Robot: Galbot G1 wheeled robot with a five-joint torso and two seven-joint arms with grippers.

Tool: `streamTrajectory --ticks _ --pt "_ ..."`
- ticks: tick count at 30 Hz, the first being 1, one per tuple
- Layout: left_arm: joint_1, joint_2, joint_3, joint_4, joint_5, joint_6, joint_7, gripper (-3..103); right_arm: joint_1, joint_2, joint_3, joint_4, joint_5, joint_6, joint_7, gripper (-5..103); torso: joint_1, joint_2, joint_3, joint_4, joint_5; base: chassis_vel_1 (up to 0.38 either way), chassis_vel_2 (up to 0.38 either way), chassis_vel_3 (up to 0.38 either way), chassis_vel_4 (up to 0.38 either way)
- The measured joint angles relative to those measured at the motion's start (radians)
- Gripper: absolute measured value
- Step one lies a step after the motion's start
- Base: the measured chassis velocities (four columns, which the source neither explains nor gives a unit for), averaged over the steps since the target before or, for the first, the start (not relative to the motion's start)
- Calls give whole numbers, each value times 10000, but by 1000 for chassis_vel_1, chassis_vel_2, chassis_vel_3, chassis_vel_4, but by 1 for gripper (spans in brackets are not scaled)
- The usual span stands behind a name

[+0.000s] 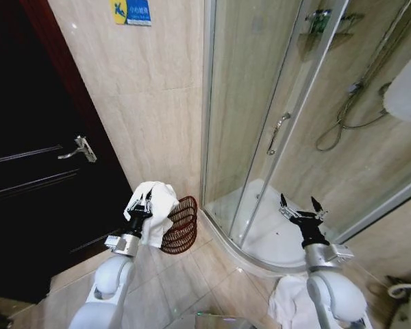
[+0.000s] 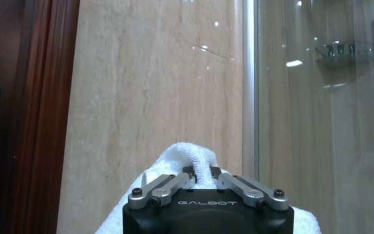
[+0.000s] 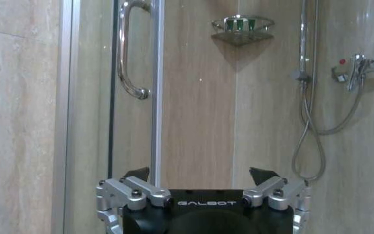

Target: Discard the used towel into the hamper.

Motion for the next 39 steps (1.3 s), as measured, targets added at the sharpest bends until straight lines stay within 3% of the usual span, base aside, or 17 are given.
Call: streamTrajectory --ticks 15,23,28,39 --pt "-382 28 240 438 121 1 108 7 -99 6 12 -20 127 103 52 100 1 0 1 3 1 -40 49 43 -39" --pt "-1252 211 752 1354 34 -21 109 7 -108 -26 11 39 120 120 87 100 -2 0 0 2 1 0 0 0 0" --pt "-2086 331 1304 2678 2 -22 75 7 -140 -127 59 80 121 111 184 100 0 -1 1 0 -1 0 0 0 0" --pt "-1963 134 1395 3101 -6 -172 87 7 -186 -98 167 -128 116 158 189 100 -141 -310 -169 1 1 0 0 0 0"
